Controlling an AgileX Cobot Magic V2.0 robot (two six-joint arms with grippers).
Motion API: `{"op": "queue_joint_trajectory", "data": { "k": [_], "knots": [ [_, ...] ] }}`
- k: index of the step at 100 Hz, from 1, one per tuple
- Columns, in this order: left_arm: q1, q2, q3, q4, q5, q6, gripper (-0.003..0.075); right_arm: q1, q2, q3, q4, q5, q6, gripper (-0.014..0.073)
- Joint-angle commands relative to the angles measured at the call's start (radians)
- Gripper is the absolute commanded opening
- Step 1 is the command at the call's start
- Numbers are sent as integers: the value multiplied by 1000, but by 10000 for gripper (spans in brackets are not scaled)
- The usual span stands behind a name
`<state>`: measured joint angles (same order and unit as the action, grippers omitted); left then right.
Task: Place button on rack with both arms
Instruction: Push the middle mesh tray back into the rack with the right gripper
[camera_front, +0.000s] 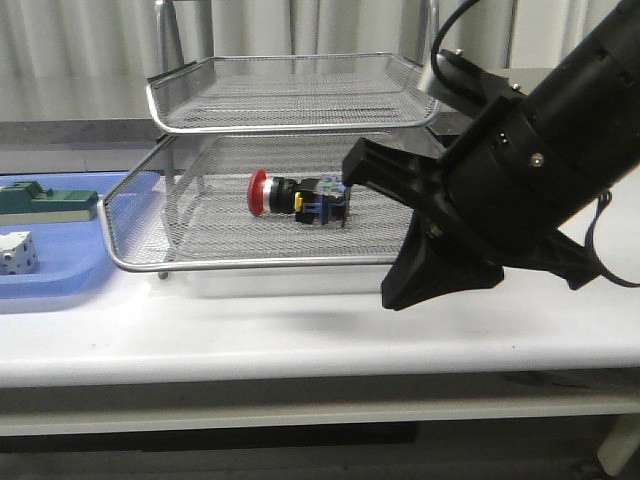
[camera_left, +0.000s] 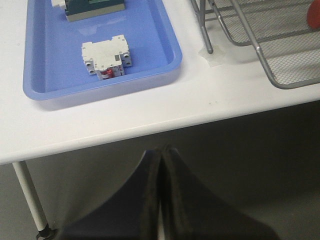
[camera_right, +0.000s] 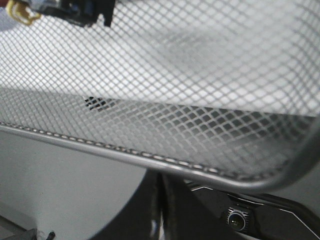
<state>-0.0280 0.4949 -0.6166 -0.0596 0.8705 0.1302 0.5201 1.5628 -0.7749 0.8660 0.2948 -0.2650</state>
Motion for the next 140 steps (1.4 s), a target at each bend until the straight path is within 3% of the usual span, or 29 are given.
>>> {"op": "queue_joint_trajectory", "data": {
  "k": [1, 64, 109, 140],
  "knots": [
    [-1, 4, -26, -14, -70, -13, -21, 1, -2, -61, 16, -25, -15, -60],
    [-1, 4, -26, -14, -70, -13, -21, 0, 191, -321, -3, -78, -60, -60],
    [-1, 4, -26, -14, -70, -13, -21, 0, 212, -342, -3, -242, -93, -60],
    [-1, 4, -26, -14, -70, -13, -21, 0, 203, -342, -3, -123, -93, -60]
  ]
}}
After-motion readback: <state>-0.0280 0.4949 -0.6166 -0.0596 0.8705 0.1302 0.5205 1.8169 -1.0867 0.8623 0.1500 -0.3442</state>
